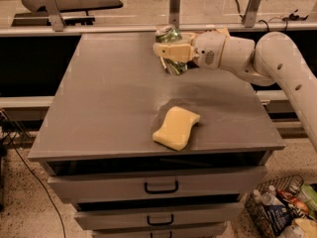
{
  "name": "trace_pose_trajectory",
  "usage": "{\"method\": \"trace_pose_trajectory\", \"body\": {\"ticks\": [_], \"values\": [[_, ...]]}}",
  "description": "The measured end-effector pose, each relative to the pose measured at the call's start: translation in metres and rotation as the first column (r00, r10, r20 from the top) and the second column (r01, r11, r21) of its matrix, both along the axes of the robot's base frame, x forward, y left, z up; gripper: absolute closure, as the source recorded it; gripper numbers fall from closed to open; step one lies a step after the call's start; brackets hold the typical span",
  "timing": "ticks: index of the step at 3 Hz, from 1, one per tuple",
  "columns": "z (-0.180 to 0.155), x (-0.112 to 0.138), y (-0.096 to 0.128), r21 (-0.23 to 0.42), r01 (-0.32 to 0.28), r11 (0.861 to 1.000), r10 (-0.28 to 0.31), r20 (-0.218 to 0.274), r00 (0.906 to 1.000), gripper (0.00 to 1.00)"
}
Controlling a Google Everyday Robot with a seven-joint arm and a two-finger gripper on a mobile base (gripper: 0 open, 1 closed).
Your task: Place green can upright
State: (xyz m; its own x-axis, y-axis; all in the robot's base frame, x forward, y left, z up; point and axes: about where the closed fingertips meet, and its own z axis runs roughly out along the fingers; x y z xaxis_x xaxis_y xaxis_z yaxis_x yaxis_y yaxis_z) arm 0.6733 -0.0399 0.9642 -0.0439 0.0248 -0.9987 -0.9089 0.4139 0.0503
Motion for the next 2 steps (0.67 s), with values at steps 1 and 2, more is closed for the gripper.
{"method": "trace_pose_trajectory", "body": {"ticks": [1, 2], "values": [[-0.023, -0.005, -0.015, 0.005, -0.049, 0.999, 0.049, -0.001, 0.9988, 1.00], [-0.040, -0.012, -0.027, 0.020, -0.081, 0.996, 0.081, -0.005, 0.9967, 1.00]]}}
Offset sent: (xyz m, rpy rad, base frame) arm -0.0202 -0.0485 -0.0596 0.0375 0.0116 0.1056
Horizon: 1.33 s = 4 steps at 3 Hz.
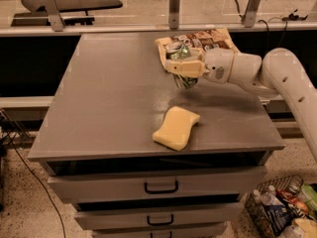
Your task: Place green can upright
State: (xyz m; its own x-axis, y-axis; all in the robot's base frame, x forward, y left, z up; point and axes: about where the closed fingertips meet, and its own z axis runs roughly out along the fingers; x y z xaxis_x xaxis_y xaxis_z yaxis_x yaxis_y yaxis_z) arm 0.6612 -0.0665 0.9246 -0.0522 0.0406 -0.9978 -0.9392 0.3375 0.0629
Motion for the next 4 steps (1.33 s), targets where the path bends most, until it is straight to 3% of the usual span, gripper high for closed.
{"method": "trace_pose_trajectory", "body": {"ticks": [1, 4], "values": [[-0.008, -0.004, -0.010, 0.003, -0.022, 1.000, 0.022, -0.009, 0.9997, 0.84], [-0.025, -0.021, -0.035, 0.042, -0.024, 0.999, 0.025, -0.017, 0.9995, 0.14]]}}
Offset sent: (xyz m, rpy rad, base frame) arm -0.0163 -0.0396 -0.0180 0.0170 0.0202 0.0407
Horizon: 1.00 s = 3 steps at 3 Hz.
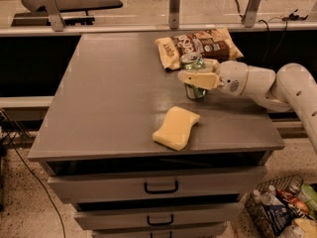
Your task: Place green can upright
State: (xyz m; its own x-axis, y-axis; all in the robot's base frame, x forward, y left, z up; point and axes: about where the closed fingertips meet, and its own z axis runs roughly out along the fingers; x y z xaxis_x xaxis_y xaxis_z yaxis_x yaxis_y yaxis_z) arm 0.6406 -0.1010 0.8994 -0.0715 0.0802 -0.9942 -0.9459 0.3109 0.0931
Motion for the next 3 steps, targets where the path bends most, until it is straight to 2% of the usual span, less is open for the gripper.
{"method": "trace_pose_trajectory", "body": {"ticks": [1, 2, 3], "values": [[-0.004, -0.005, -0.009, 0.008, 0.010, 1.000, -0.010, 0.002, 1.0000, 0.00], [-0.003, -0.010, -0.021, -0.002, 0.021, 1.000, -0.021, 0.004, 0.9998, 0.00], [0.015, -0.012, -0.036, -0.050, 0.018, 0.999, -0.018, 0.003, 0.9998, 0.00]]}}
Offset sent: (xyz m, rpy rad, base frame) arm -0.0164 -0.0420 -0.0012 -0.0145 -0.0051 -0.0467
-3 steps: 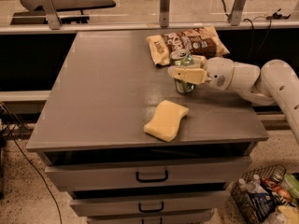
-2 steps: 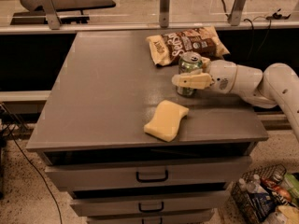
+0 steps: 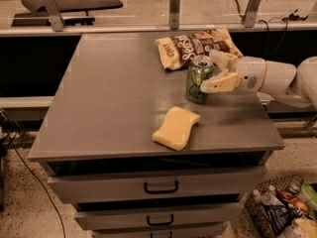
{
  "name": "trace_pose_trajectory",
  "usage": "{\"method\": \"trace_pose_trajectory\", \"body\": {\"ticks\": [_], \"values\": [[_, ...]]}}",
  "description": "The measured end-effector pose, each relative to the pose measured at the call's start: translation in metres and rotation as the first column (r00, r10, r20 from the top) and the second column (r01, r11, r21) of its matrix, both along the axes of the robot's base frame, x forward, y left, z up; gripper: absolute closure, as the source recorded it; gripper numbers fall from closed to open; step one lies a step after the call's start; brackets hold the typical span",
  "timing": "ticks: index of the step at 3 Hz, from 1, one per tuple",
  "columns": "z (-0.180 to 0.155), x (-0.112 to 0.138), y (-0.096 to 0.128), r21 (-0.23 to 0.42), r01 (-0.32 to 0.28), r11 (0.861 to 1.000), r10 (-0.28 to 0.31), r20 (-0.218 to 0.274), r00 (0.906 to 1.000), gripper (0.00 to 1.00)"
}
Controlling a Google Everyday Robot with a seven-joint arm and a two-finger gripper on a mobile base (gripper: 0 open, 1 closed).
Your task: Place green can upright
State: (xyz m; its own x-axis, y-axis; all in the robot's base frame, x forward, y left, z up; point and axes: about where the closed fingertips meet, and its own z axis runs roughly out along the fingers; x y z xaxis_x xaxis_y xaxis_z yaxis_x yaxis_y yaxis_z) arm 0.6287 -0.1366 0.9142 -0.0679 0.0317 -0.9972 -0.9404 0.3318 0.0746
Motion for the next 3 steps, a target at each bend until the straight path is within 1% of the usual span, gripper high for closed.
{"method": "trace_pose_trajectory", "body": {"ticks": [1, 2, 3], "values": [[0.041, -0.004, -0.034, -0.050, 0.015, 0.999, -0.014, 0.012, 0.9998, 0.00], [0.096, -0.015, -0.085, -0.029, 0.084, 0.996, -0.082, 0.062, 0.9947, 0.00], [0.107, -0.014, -0.094, -0.019, 0.102, 0.995, -0.100, 0.081, 0.9917, 0.00]]}}
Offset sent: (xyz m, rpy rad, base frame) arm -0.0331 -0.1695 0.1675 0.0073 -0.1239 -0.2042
